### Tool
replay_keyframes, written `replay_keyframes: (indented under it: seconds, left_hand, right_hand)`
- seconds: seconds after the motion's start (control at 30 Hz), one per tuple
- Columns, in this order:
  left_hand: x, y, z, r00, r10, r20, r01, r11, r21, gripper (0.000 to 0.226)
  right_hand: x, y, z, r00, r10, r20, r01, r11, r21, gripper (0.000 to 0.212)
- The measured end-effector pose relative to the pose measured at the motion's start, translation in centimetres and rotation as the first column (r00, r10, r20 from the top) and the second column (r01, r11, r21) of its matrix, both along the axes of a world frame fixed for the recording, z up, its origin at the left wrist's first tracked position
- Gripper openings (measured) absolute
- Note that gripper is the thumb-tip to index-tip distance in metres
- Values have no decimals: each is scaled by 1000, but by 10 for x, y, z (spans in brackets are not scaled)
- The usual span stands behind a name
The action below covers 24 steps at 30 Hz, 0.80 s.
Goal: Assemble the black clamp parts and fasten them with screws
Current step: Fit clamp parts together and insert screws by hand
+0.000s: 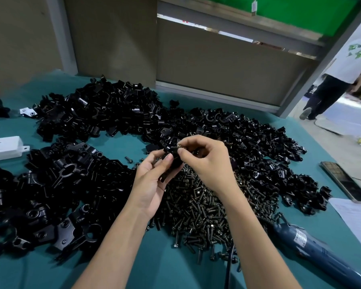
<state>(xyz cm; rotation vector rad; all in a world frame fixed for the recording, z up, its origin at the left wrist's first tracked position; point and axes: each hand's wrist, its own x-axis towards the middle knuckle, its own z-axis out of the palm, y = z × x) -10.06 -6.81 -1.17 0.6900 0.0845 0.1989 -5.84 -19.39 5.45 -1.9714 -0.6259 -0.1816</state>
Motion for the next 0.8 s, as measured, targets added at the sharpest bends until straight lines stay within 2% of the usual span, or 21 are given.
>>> replay_keyframes:
  seconds: [0.1, 0.27, 0.5, 0.6, 0.7, 0.8]
  left_hand:
    - [0, 1, 0, 1000, 9, 2, -9, 1000, -7, 29]
    - [-1, -3, 1, 1000, -5, 8, 5, 999, 40, 28]
    - [-3, -4, -1, 999, -27, 29, 22, 987, 158, 24]
    - [-2, -4, -3, 1000, -16, -3, 16, 982, 189, 29]
    - [-2, -3, -3, 1000, -15, -12, 17, 988, 155, 29]
    - [-3, -6, 0, 998, -68, 17, 68, 998, -17, 26]
  right_hand:
    - [1, -1, -2, 997, -42, 63, 48, 995, -89, 21]
    - [2, -8, 3, 987, 44, 152, -14, 981, -195, 20]
    - [15, -15, 19, 991, 124, 49, -99, 933, -346, 7]
    - [13, -16, 15, 989, 118, 90, -75, 922, -380, 6]
    - [5, -14, 8, 979, 79, 188, -5, 931, -365, 16]
    - [-7, -24, 5, 975, 19, 220, 45, 958, -283, 33]
